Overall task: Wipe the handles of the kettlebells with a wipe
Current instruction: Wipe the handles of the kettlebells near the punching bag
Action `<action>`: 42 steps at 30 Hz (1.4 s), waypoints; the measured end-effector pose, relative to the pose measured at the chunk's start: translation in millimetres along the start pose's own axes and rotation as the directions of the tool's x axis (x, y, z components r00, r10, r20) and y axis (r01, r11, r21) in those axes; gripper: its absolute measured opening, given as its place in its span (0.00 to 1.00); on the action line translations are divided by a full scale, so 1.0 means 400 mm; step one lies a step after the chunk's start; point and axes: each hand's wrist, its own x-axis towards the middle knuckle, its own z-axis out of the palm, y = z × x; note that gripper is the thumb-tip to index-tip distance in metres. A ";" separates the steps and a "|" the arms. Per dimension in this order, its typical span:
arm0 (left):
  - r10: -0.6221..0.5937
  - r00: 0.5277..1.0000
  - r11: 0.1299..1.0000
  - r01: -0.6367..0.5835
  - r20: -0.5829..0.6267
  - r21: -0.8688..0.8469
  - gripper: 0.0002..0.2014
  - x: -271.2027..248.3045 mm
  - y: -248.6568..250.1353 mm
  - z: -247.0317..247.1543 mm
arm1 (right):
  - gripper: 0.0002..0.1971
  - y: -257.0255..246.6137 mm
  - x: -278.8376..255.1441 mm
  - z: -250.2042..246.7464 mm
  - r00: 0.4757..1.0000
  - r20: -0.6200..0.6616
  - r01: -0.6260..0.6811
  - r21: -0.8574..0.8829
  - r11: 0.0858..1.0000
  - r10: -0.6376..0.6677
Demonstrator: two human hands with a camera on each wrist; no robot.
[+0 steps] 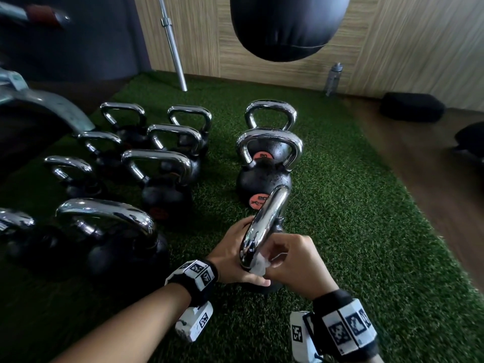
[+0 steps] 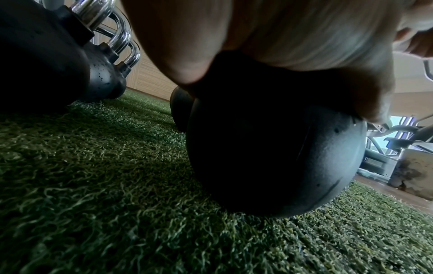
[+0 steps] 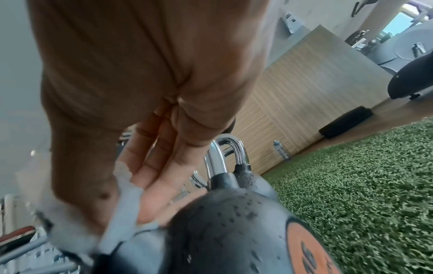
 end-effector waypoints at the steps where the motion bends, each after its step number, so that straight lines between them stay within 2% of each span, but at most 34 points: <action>1: -0.005 1.000 1.000 0.005 -0.001 0.011 0.64 0.001 0.006 -0.003 | 0.10 0.002 0.004 -0.005 1.000 -0.019 0.000 -0.007 1.000 0.000; 4: 0.046 0.999 0.999 -0.047 0.020 0.027 0.60 0.007 0.024 -0.008 | 0.10 0.013 0.027 -0.020 0.994 -0.109 0.001 -0.023 1.000 -0.004; 5: 0.064 0.998 0.997 -0.064 0.009 0.036 0.59 0.008 0.028 -0.009 | 0.09 0.019 0.036 -0.018 0.996 -0.090 0.018 -0.059 0.998 -0.023; 8: 0.078 0.997 0.995 -0.077 -0.025 0.066 0.63 0.001 0.049 -0.016 | 0.07 0.032 0.048 0.003 0.994 0.097 0.074 -0.173 0.982 -0.058; 13: 0.103 0.995 0.988 -0.101 -0.006 0.117 0.64 -0.001 0.058 -0.021 | 0.09 0.024 0.049 -0.023 0.980 0.192 0.042 0.079 0.996 -0.057; 17: 0.088 0.996 0.989 -0.088 0.003 0.121 0.64 -0.007 0.081 -0.029 | 0.15 0.040 0.051 -0.016 0.980 0.196 0.017 0.073 0.997 -0.031; 20: 0.094 0.995 0.987 -0.095 0.010 0.130 0.63 -0.009 0.076 -0.023 | 0.06 0.047 0.052 -0.016 0.979 0.205 -0.058 0.221 0.974 0.012; 22: 0.060 0.998 0.990 -0.061 0.018 0.127 0.66 -0.012 0.072 -0.024 | 0.03 0.051 0.046 -0.016 0.976 0.212 -0.139 0.469 0.872 0.041; 23: 0.050 0.999 0.991 -0.052 0.019 0.123 0.66 -0.011 0.066 -0.022 | 0.06 0.058 0.045 -0.008 0.977 0.207 -0.175 0.607 0.775 0.057; 25: 0.064 0.998 0.990 -0.065 0.014 0.125 0.63 -0.010 0.062 -0.019 | 0.14 0.061 0.050 0.009 0.971 0.208 -0.241 0.835 0.494 0.122; 26: 0.063 0.998 0.991 -0.063 0.007 0.114 0.62 -0.010 0.064 -0.019 | 0.16 0.059 0.056 0.017 0.968 0.198 -0.243 0.895 0.373 0.156; 28: 0.050 0.999 0.994 -0.051 0.006 0.100 0.64 -0.012 0.077 -0.024 | 0.18 0.062 0.068 0.026 0.962 0.181 -0.229 0.942 0.247 0.202; 32: 0.048 0.997 0.993 -0.054 0.058 0.108 0.48 -0.012 0.097 -0.027 | 0.20 0.067 0.070 0.028 0.964 0.239 -0.257 0.948 0.186 0.115; 33: 0.037 0.998 0.993 -0.043 0.058 0.111 0.48 -0.012 0.091 -0.026 | 0.19 0.062 0.072 0.027 0.966 0.225 -0.246 0.952 0.185 0.125; 35: 0.033 0.999 0.993 -0.036 0.030 0.109 0.55 -0.013 0.083 -0.025 | 0.08 0.053 0.083 0.030 0.965 0.137 -0.178 0.968 0.176 0.223; 37: 0.035 0.999 0.994 -0.036 0.018 0.099 0.62 -0.015 0.075 -0.026 | 0.07 0.048 0.098 0.031 0.943 0.034 -0.085 0.986 0.140 0.331; 38: 0.042 0.999 0.994 -0.044 0.021 0.103 0.63 -0.015 0.076 -0.028 | 0.09 0.056 0.104 0.032 0.945 0.003 -0.045 0.992 0.121 0.327; 40: 0.060 0.998 0.992 -0.062 0.025 0.107 0.59 -0.015 0.084 -0.030 | 0.21 0.066 0.104 0.033 0.959 -0.014 -0.023 0.991 0.129 0.282; 42: 0.074 0.997 0.991 -0.076 0.021 0.112 0.56 -0.014 0.091 -0.031 | 0.24 0.068 0.094 0.031 0.972 -0.010 -0.038 0.979 0.201 0.235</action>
